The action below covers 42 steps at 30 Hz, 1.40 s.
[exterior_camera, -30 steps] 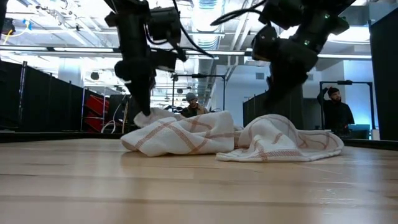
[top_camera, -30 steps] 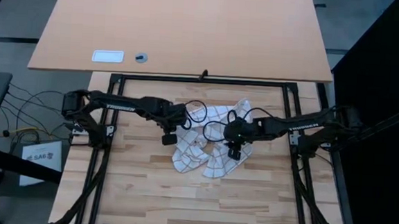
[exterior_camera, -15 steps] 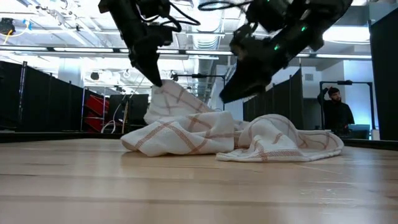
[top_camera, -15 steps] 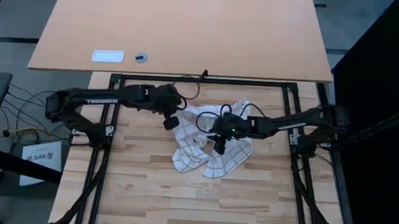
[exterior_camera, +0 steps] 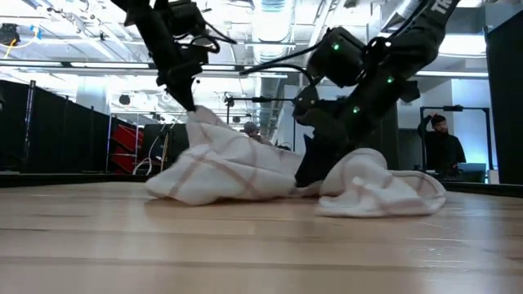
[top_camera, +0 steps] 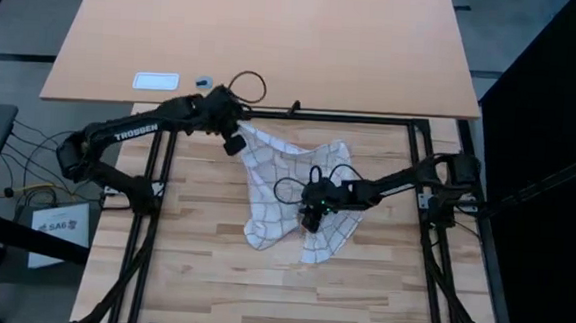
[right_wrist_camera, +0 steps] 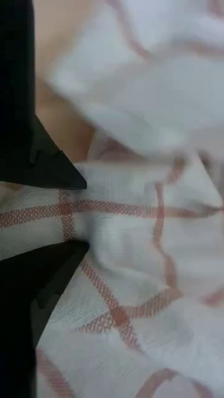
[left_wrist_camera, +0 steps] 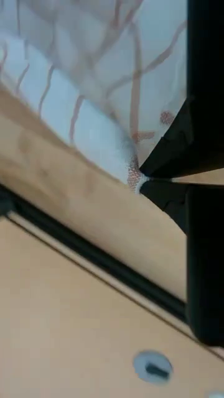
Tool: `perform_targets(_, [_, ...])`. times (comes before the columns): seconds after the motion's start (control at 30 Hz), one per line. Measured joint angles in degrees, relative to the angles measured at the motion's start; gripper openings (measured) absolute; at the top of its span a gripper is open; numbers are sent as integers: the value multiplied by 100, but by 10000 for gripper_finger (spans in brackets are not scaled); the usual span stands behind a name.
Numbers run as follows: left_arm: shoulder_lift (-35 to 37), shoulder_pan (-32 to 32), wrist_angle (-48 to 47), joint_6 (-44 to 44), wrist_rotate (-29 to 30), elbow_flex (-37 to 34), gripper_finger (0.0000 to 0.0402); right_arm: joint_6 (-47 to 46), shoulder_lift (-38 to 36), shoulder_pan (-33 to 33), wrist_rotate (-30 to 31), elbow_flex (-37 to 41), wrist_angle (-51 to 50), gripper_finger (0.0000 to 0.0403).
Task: Roll towel
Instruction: Roll the white checkered towel
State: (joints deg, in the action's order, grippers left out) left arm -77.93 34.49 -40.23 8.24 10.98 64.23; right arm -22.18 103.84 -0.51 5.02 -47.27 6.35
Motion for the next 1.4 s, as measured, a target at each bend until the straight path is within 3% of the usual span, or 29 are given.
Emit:
perform_targets(0.17, [-4,509,-119,322,-71,-66,0,-356,-15,-482,-2,-7,-163,134])
perform_targets(0.3, [-4,736,-114,392,-489,-66,0,-429,-23,-859,7,-13,-280,134])
perform_targets(0.5, [-159,813,-377,756,-975,-66,4,-367,-183,-844,-41,15,-383,134])
perform_targets(0.67, [-474,687,-956,548,-1695,-58,50,119,-507,-641,-59,26,-477,134])
perform_targets(0.8, [-335,156,-1247,215,-2336,85,81,436,-1027,-453,-51,24,-564,134])
perform_targets(0.87, [-119,-312,-1263,155,-2197,152,87,516,-1276,-335,-52,21,-655,134])
perform_targets(1.0, [-60,-1283,-1211,277,-1087,-50,87,696,-1487,-20,-15,17,-781,134])
perform_targets(1.13, [-375,-1927,-507,-52,-807,-639,84,769,-1444,207,4,15,-821,134])
perform_targets(1.27, [-588,-2074,-213,-336,-197,-961,87,768,-1461,299,5,15,-935,134])
perform_targets(1.4, [-621,-2034,-168,-489,-201,-1262,101,766,-1463,286,4,15,-1021,134])
